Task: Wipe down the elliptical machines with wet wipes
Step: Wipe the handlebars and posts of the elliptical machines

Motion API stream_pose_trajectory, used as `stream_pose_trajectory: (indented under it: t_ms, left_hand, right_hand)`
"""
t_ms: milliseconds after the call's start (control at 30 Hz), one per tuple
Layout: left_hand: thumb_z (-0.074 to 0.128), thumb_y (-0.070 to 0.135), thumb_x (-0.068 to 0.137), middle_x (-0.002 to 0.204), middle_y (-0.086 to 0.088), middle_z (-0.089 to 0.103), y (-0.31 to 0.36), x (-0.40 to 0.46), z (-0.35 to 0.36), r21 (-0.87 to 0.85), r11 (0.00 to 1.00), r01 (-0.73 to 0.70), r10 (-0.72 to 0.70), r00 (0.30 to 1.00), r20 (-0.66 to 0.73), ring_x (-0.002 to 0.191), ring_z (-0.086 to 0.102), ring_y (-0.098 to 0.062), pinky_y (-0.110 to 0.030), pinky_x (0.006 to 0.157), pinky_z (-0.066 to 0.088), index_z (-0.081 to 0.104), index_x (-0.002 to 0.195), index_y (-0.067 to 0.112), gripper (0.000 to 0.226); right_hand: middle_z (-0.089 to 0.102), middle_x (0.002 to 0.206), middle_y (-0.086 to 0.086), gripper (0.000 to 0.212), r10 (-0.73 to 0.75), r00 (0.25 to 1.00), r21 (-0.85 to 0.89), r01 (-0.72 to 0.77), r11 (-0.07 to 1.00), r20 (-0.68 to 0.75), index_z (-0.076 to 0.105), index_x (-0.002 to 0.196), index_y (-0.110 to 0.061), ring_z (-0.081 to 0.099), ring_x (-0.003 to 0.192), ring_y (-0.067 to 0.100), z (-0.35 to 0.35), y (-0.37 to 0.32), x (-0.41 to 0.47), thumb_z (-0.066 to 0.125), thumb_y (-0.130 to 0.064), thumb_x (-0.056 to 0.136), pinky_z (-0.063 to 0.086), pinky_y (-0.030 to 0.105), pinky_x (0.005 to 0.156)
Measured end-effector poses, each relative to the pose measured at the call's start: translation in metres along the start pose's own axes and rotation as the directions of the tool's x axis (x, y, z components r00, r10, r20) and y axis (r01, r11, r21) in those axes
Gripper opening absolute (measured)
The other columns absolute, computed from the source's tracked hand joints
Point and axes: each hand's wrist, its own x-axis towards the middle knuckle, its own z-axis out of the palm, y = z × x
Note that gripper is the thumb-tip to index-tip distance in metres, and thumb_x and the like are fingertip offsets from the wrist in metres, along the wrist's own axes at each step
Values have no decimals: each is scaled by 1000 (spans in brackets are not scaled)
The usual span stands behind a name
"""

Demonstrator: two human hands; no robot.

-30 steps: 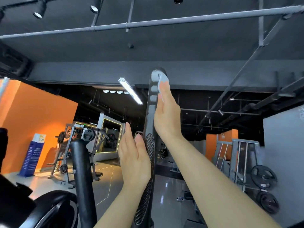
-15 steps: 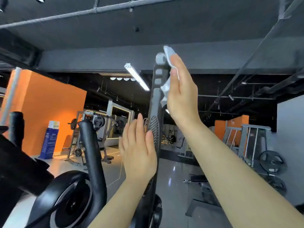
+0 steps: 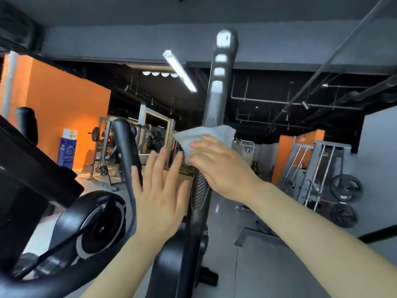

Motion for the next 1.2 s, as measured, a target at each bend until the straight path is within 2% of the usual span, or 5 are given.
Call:
stream_pose_trajectory:
  t_ms: [167, 400, 767, 967, 1200]
  left_hand:
    - [40, 32, 97, 155, -20, 32, -53, -52, -32, 102, 992, 77, -88, 989, 114, 144, 23, -38, -63, 111, 22, 36, 150, 13, 57]
    - [32, 41, 99, 159, -12, 28, -68, -83, -43, 59, 991, -120, 81, 891, 447, 144, 29, -33, -62, 107, 36, 18, 156, 21, 62]
    - [35, 32, 101, 159, -8, 29, -71, -80, -49, -113, 994, -11, 63, 884, 463, 145, 29, -30, -55, 113, 30, 22, 155, 22, 57]
    - [34, 27, 102, 158, -2, 29, -47, -90, -58, -313, 933, 176, -42, 919, 391, 147, 26, -25, -46, 119, 24, 33, 152, 16, 51]
    - [39, 17, 102, 157, -10, 32, -24, -122, -82, -397, 897, 195, -23, 917, 398, 147, 27, -21, -34, 121, 21, 32, 150, 16, 48]
  right_hand:
    - [55, 65, 5, 19, -164, 961, 20, 163, 986, 222, 61, 77, -7, 56, 78, 28, 29, -50, -42, 46, 4, 81, 35, 40, 112]
    - [69, 99, 10, 22, -164, 958, -152, 203, 967, 234, 68, 94, -4, 60, 110, 32, 2, -7, -18, 47, -2, 89, 43, 45, 108]
    - [68, 99, 6, 17, -213, 884, 114, 181, 977, 416, 69, 91, -8, 59, 106, 25, 52, -129, -131, 67, 2, 79, 15, 31, 120]
    - [67, 119, 13, 24, 104, 995, 24, -104, 994, 5, 68, 111, 0, 55, 116, 29, 8, -81, -90, 51, 2, 94, 42, 37, 105]
    - [66, 125, 12, 26, -44, 955, 87, 19, 996, 295, 72, 110, -5, 54, 126, 28, 71, -131, -141, 68, -2, 84, 24, 37, 118]
